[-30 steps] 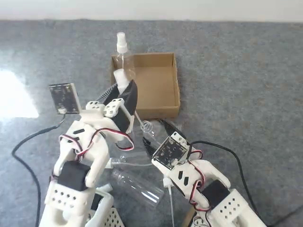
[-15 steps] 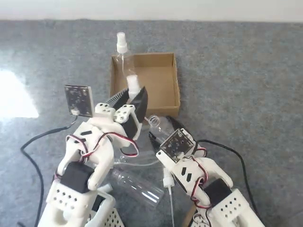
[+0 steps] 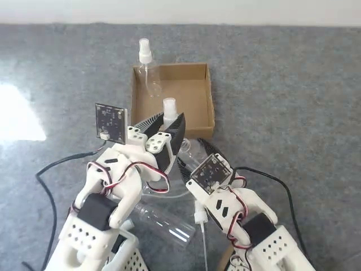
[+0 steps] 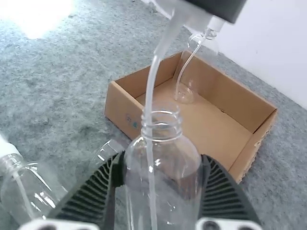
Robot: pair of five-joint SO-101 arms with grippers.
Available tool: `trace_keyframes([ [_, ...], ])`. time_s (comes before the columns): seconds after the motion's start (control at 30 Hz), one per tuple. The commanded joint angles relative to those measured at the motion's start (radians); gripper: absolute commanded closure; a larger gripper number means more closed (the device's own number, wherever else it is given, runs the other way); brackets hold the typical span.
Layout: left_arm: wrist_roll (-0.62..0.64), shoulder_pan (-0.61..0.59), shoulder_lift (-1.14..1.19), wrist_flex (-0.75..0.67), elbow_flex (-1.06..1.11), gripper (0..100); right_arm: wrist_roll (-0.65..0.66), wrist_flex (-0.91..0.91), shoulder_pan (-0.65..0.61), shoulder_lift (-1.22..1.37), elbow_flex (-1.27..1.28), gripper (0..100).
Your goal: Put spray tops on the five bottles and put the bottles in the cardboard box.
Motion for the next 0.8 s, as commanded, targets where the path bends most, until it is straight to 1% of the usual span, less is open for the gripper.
trace_keyframes([
  [0.0,-0.011,-0.003,-0.015,0.006,-0.010,91,-0.014,-0.019,0.022,-0.022,-0.038,88.7],
  [0.1,-0.012,-0.003,-0.015,0.023,-0.010,90,-0.014,-0.019,0.022,-0.022,-0.038,88.7],
  [0.27,-0.012,-0.005,-0.015,0.057,-0.012,80,-0.014,-0.019,0.022,-0.022,-0.038,88.7],
  [0.33,-0.009,-0.005,-0.015,0.061,-0.012,78,-0.014,-0.019,0.022,-0.022,-0.038,88.7],
  [0.6,-0.012,-0.005,-0.015,0.061,-0.012,78,-0.014,-0.019,0.022,-0.031,-0.038,88.7],
  [0.7,-0.012,-0.008,-0.017,0.061,-0.016,78,-0.014,-0.015,0.022,-0.088,-0.028,88.7],
  [0.77,-0.012,-0.041,-0.017,0.057,-0.019,78,-0.014,0.024,0.022,-0.142,-0.020,88.7],
])
